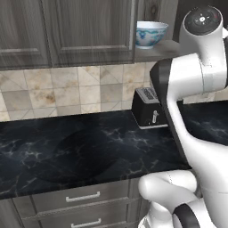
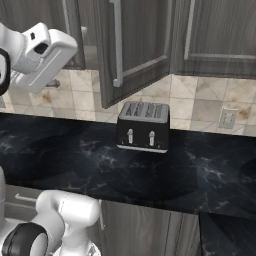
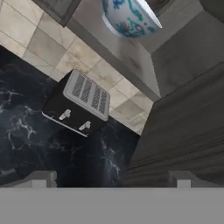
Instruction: Move the bowls from the cabinet to the plates on the dining table.
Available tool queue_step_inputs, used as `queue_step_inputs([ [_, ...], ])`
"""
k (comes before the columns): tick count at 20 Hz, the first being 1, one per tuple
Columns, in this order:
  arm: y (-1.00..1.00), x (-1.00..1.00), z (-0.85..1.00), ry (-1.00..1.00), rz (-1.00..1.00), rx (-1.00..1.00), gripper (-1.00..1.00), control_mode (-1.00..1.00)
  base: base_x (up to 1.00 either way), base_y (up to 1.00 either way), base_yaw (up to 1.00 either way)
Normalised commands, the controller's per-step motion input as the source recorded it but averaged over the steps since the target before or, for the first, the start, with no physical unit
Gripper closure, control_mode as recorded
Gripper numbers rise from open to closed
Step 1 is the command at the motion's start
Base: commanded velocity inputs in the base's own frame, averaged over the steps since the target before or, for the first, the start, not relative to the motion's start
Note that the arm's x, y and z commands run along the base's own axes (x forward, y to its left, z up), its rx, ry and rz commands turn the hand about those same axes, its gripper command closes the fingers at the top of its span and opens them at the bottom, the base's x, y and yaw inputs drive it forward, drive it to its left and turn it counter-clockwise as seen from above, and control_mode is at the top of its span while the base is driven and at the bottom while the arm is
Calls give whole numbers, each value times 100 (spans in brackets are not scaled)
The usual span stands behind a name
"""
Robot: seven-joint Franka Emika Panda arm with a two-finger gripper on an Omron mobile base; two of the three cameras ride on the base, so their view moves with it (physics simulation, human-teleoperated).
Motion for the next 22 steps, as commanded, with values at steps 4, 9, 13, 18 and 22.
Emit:
queue_step_inputs([
  [4, -6, 29, -12, 13, -5, -13, -100, -100, 0, 0, 0],
  [9, -4, 22, -38, 0, -5, -12, -100, -100, 0, 0, 0],
  [13, 0, 2, 0, -6, -5, -10, -100, -100, 0, 0, 0],
  [18, -8, 0, 0, -2, -6, -5, -100, -100, 0, 0, 0],
  [22, -31, 0, 0, 0, -9, -3, -100, -100, 0, 0, 0],
])
